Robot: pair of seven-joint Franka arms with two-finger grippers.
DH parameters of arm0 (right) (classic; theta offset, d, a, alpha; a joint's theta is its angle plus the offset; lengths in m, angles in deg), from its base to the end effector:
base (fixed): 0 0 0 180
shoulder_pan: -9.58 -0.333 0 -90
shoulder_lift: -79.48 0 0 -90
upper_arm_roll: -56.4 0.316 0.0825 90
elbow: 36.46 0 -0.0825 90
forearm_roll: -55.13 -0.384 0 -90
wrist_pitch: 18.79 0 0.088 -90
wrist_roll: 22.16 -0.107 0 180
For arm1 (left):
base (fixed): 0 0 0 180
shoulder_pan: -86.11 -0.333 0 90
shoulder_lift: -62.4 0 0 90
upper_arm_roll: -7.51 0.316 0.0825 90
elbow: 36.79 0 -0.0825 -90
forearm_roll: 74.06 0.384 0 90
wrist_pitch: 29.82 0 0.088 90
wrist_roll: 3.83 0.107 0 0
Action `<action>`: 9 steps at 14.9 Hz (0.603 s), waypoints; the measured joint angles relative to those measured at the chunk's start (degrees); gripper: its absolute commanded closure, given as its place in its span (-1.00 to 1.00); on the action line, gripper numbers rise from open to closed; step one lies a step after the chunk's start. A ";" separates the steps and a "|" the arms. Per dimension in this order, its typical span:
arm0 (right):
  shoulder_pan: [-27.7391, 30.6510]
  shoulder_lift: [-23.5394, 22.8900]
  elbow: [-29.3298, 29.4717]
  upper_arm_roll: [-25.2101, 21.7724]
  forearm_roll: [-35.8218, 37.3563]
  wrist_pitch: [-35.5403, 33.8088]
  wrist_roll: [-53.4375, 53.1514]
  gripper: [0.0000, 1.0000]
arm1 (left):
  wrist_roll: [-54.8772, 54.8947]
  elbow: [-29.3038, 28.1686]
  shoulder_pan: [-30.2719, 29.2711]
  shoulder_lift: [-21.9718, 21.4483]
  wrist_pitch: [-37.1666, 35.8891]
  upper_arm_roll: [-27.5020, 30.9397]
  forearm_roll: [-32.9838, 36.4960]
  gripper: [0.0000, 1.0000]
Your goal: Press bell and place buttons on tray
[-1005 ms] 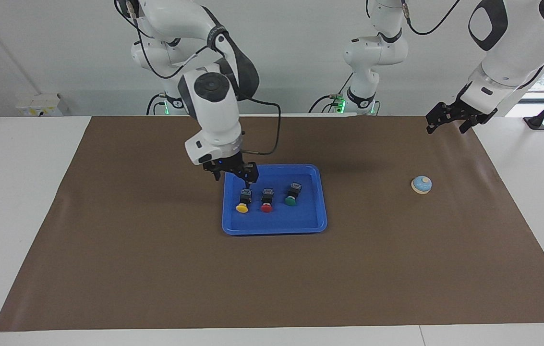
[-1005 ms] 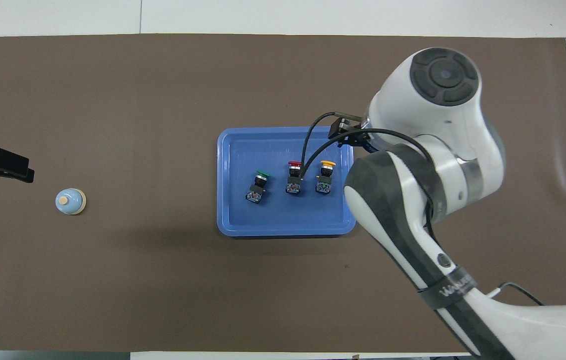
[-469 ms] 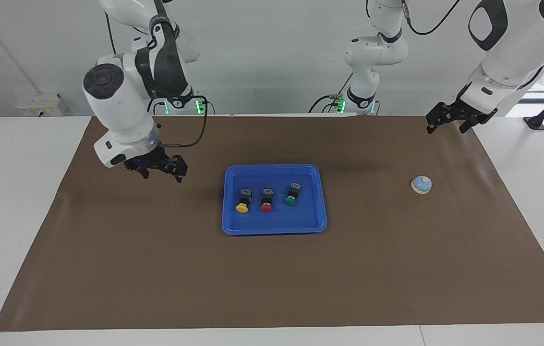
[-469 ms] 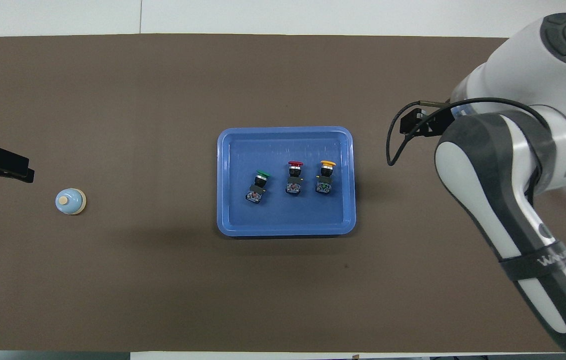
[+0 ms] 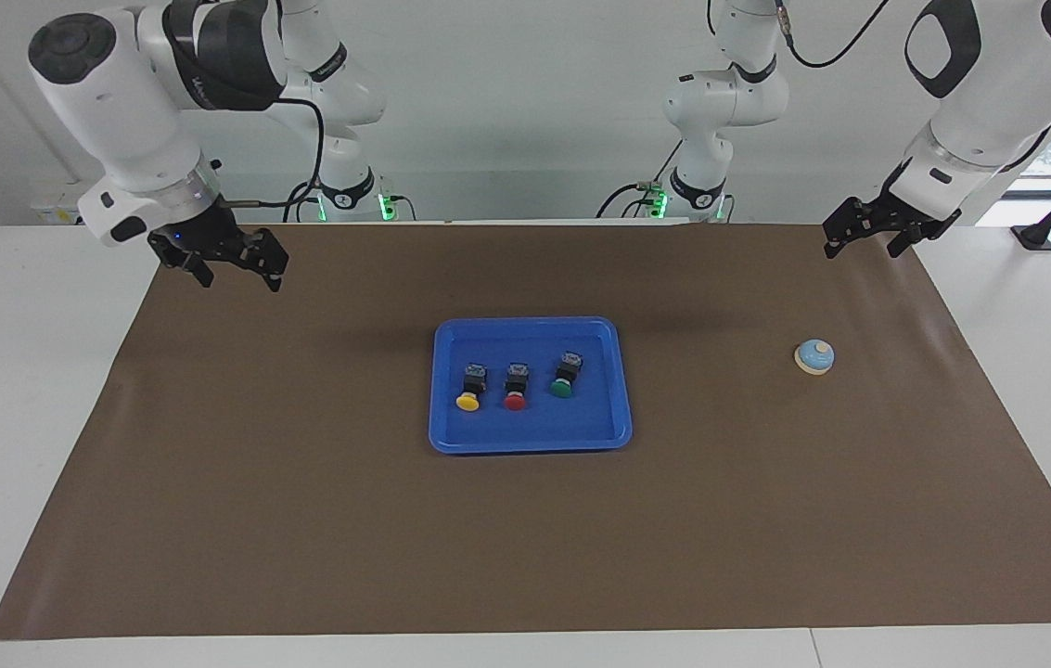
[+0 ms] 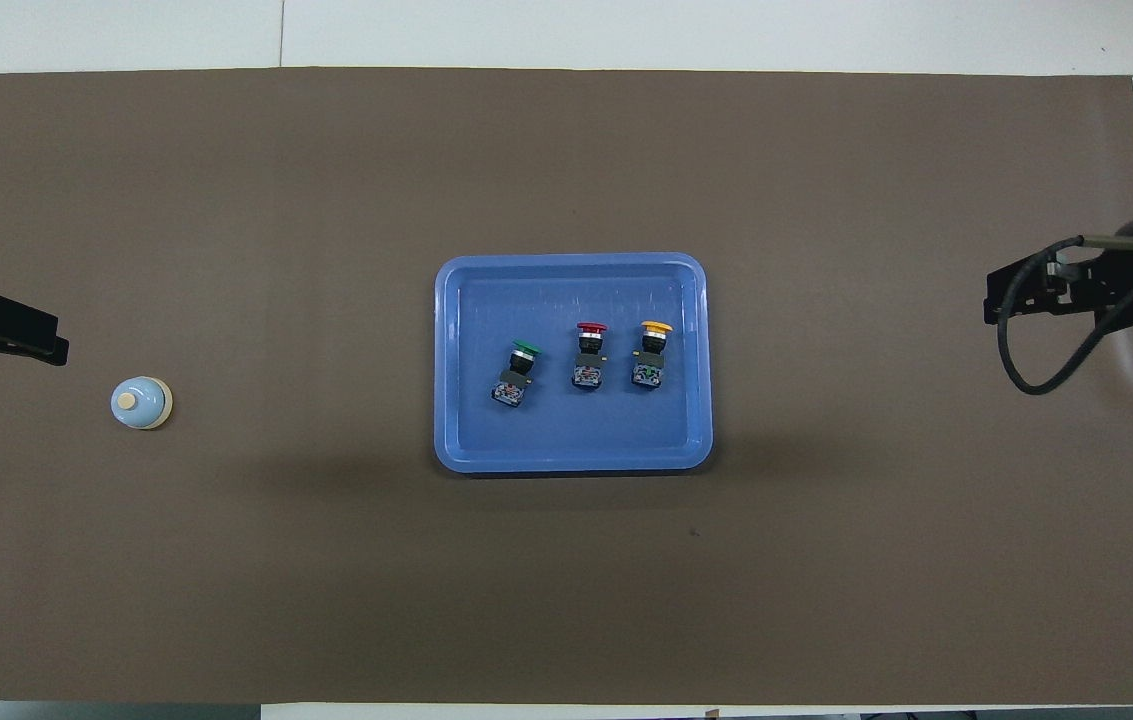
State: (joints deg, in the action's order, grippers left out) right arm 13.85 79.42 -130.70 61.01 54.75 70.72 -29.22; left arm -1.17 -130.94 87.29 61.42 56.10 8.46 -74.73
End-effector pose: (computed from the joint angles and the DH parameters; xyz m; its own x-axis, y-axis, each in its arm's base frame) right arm 0.5507 0.0040 0.5884 0.9896 -0.1170 -0.0837 -0.1171 -0.9931 0.0036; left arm 0.5388 -0.0034 0.5943 0.9908 -0.0513 -0.1255 -0.0494 -0.9986 0.0178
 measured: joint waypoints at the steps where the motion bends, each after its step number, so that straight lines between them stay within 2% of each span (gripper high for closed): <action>1: 0.01 0.97 -0.17 0.00 0.00 -0.85 -0.02 -1.00 | 0.00 -0.01 0.00 0.00 0.25 -0.03 0.00 0.39; 2: 0.02 1.60 -0.32 0.00 0.00 -1.47 -0.06 -1.00 | -0.01 -0.04 0.02 0.00 1.10 -0.08 0.00 0.99; 5: 0.07 1.83 -0.74 0.00 0.00 -1.76 -0.12 -1.00 | -0.40 -1.33 -0.14 -0.15 2.86 0.06 0.00 1.00; 9: 0.07 1.82 -1.16 0.00 0.00 -1.76 -0.21 -1.00 | -0.41 -12.71 -2.73 -2.97 12.86 0.64 0.00 1.00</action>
State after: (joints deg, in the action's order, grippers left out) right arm 13.92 81.24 -131.86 61.01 54.75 68.96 -29.43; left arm -1.57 -143.65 84.56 58.45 68.96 9.10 -74.73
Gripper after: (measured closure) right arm 0.000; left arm 0.850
